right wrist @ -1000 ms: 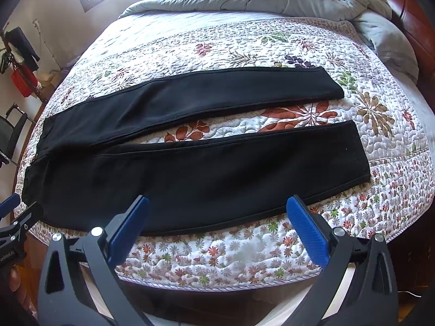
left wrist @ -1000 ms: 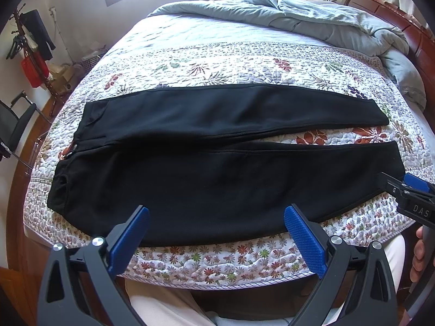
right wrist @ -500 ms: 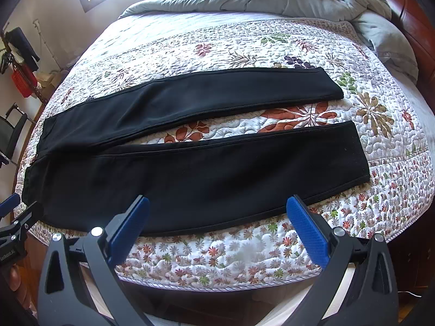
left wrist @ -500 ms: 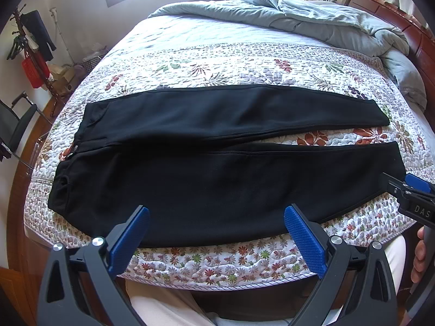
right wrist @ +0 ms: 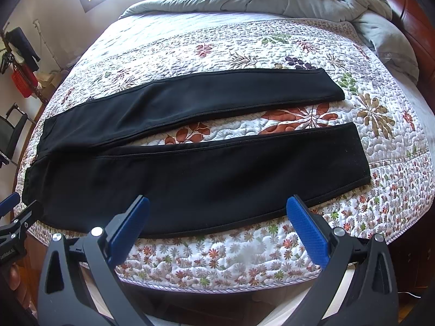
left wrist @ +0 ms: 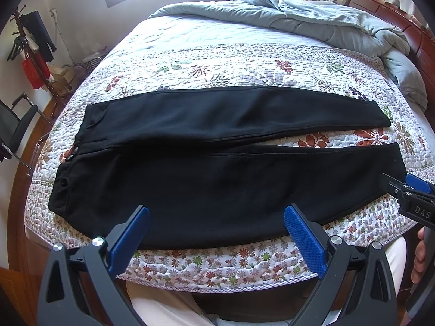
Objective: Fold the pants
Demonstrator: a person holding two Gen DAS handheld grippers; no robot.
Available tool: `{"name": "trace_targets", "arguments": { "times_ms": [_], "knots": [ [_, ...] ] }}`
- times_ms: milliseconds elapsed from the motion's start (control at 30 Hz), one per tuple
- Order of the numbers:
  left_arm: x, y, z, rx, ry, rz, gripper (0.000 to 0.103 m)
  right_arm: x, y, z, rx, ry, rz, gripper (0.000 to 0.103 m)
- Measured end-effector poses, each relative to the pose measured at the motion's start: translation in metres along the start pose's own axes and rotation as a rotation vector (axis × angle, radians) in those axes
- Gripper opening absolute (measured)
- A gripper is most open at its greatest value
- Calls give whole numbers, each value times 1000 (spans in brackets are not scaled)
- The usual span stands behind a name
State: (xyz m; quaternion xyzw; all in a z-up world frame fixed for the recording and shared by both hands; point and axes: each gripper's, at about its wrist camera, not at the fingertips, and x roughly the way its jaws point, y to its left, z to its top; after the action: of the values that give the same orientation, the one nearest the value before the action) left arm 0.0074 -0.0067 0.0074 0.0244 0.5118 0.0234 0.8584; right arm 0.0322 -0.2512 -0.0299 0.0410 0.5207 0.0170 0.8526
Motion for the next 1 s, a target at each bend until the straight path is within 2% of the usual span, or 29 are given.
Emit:
{"name": "trace_targets", "arguments": {
  "times_ms": [1000],
  "knots": [
    [13,-1,4,4,19,-4,99,14,-6,3,-3,15,48,100]
  ]
}}
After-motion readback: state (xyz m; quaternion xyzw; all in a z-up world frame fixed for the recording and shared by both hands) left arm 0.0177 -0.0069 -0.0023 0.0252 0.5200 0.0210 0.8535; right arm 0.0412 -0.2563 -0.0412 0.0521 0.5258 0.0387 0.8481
